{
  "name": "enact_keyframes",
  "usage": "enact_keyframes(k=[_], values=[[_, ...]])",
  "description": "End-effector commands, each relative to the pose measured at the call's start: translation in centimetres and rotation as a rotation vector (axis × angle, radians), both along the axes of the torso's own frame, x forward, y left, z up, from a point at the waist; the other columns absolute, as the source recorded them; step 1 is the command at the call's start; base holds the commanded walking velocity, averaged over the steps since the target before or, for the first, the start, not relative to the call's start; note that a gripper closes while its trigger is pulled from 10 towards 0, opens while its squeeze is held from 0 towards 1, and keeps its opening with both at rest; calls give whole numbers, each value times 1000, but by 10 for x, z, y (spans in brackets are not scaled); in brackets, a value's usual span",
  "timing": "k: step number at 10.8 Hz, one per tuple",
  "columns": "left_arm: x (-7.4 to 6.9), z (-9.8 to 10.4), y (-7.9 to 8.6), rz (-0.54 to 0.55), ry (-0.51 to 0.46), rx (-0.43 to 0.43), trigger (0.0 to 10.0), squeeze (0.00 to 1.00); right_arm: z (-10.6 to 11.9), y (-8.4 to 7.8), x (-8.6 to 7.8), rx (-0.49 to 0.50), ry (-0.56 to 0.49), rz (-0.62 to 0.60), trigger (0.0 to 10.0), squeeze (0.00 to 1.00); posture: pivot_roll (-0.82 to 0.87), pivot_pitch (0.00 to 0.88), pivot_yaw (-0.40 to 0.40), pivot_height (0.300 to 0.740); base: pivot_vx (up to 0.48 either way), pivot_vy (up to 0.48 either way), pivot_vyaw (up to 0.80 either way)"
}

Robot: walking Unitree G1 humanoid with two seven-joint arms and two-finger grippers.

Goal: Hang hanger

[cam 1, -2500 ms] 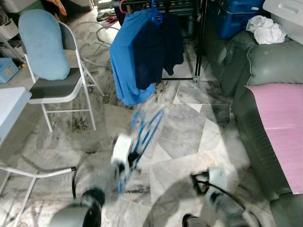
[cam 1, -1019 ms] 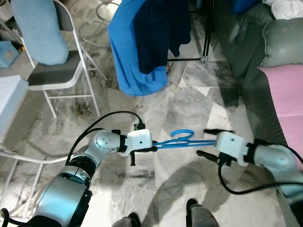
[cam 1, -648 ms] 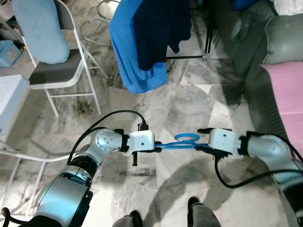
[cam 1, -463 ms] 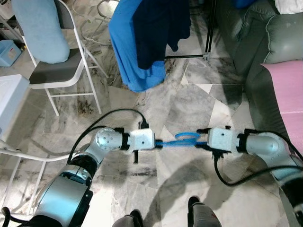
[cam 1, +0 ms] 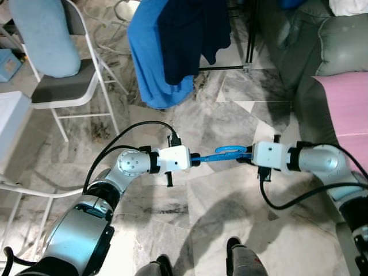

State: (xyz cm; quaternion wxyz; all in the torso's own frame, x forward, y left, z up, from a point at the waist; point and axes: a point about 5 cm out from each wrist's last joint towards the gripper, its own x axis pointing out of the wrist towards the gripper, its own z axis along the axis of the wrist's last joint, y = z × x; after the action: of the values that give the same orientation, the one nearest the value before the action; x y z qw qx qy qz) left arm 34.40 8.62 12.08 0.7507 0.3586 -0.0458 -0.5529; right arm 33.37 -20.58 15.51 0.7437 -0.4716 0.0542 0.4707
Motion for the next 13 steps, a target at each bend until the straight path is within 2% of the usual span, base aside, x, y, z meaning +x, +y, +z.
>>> enact_keyframes(k=[1, 4, 6, 7, 8, 9, 10, 11, 13], values=[[4, 6, 6, 23, -26, -5, 10000, 0, -5, 0, -2, -28, 32, 30, 0, 0, -229, 243, 154, 740, 0, 0, 0], [5, 4, 11, 42, -37, 18, 10000, 0, -5, -12, -6, -54, 66, 29, 0, 0, -231, 244, 149, 740, 0, 0, 0], [6, 4, 12, 63, -68, 39, 10000, 0, -8, -14, -8, -53, 80, 32, 0, 0, -236, 246, 151, 740, 0, 0, 0], [9, 5, 13, 98, -99, 43, 10000, 0, -8, -13, -8, -44, 84, 34, 0, 0, -238, 241, 157, 740, 0, 0, 0], [15, 9, 17, 182, -134, 17, 10000, 0, -9, -8, -7, -19, 78, 32, 0, 0, -229, 242, 172, 740, 0, 0, 0], [16, 10, 18, 214, -126, -11, 10000, 0, -10, -5, -7, 22, 74, 23, 0, 0, -227, 243, 174, 740, 0, 0, 0], [19, 11, 18, 297, -67, -134, 10000, 278, -19, -2, -12, 104, 72, -14, 0, 0, -226, 248, 150, 740, 0, 0, 0], [14, -1, 17, 362, -38, -206, 10000, 1000, -33, 5, -17, 173, 73, -59, 0, 0, -222, 250, 136, 740, 0, 0, 0], [5, -17, 15, 391, -1, -239, 10000, 1000, -49, 15, -25, 246, 83, -110, 0, 0, -228, 244, 114, 740, 0, 0, 0]])
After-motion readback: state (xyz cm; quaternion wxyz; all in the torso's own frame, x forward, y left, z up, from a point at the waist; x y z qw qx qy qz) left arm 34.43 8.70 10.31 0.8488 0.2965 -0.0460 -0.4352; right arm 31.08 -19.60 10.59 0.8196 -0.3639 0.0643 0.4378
